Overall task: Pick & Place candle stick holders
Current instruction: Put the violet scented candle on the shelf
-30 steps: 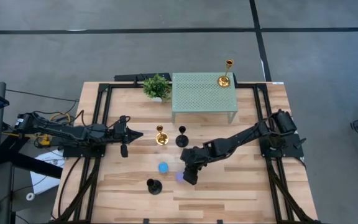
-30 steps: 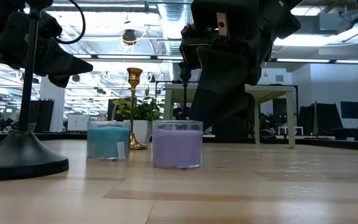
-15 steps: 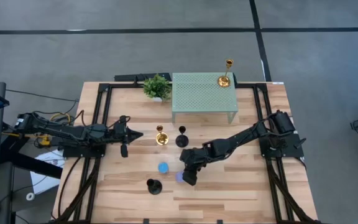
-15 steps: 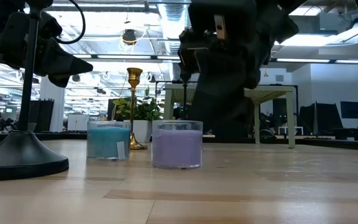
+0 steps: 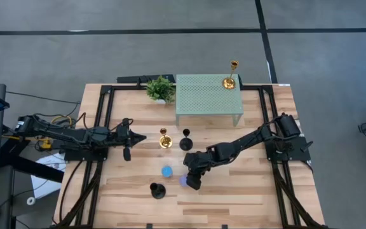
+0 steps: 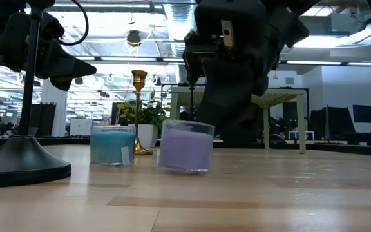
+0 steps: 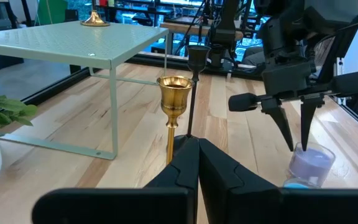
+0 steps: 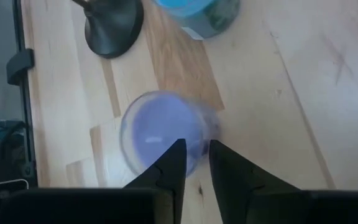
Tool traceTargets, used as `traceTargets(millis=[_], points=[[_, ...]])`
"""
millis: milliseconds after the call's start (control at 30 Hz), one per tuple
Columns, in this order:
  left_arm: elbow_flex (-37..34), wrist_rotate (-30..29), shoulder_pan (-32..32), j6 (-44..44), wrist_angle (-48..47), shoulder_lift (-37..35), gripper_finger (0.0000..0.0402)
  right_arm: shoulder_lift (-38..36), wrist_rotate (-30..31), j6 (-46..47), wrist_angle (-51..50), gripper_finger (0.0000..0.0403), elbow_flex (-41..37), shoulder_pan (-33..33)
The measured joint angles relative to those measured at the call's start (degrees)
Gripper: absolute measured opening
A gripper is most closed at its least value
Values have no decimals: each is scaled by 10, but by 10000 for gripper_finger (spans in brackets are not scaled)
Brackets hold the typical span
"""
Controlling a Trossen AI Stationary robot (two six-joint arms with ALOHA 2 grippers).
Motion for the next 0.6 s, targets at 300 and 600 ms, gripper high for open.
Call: traceTargets(millis=[300, 600], points=[[0, 0, 0, 0, 0, 0, 8, 0, 0, -9, -2, 20, 0, 0], [0, 0, 0, 0, 0, 0, 8, -3, -3, -24, -22, 3, 1, 0]])
